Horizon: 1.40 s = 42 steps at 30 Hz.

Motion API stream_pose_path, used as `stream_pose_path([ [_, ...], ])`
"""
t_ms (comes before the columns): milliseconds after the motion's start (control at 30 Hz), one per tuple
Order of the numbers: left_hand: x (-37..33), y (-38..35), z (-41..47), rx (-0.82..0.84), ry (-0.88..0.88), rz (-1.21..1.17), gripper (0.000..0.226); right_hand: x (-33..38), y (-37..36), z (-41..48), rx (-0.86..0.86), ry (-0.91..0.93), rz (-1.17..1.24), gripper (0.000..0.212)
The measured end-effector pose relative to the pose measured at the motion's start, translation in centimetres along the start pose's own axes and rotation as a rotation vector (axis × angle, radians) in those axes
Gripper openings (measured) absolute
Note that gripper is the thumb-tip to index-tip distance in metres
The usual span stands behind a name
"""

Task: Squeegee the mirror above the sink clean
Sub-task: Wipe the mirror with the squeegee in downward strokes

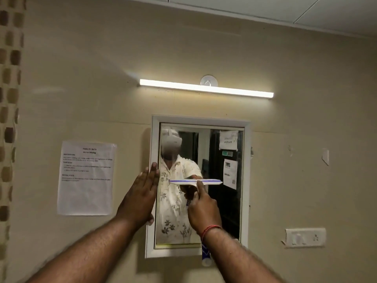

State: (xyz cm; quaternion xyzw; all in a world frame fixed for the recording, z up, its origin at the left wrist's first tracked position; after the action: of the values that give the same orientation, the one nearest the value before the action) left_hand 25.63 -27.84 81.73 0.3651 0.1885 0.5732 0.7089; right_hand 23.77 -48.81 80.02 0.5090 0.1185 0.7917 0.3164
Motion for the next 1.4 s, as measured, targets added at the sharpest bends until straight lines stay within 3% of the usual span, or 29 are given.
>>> stream_pose_path([
  [567,-2.3,-11.5,-10.9,0.149,0.022,-0.111,0.162,-14.3,-9.9,-9.2,0.087,-0.203,-0.068,0.055],
  [1233,-4.0,-16.4,-17.1,0.45,0.059,-0.147,0.152,-12.5,-8.9,-8.5,0.198,-0.309,-0.109,0.057],
  [1400,-3.3,-15.0,-17.7,0.275,-0.081,-0.031,0.172,-11.8,-8.5,-8.1,0.228,-0.328,-0.129,0.057],
])
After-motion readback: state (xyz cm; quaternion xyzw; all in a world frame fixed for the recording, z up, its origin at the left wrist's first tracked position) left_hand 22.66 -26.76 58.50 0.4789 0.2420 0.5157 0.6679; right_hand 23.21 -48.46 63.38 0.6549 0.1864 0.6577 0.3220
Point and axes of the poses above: each hand's wrist, its own z-axis towards the middle knuckle, its own y-axis out of the back of the hand, x = y × z, the point moved 9 cm from there along z, towards the middle knuckle, and after that the axes turned 6 degrees about x, right-handed, at the moved point
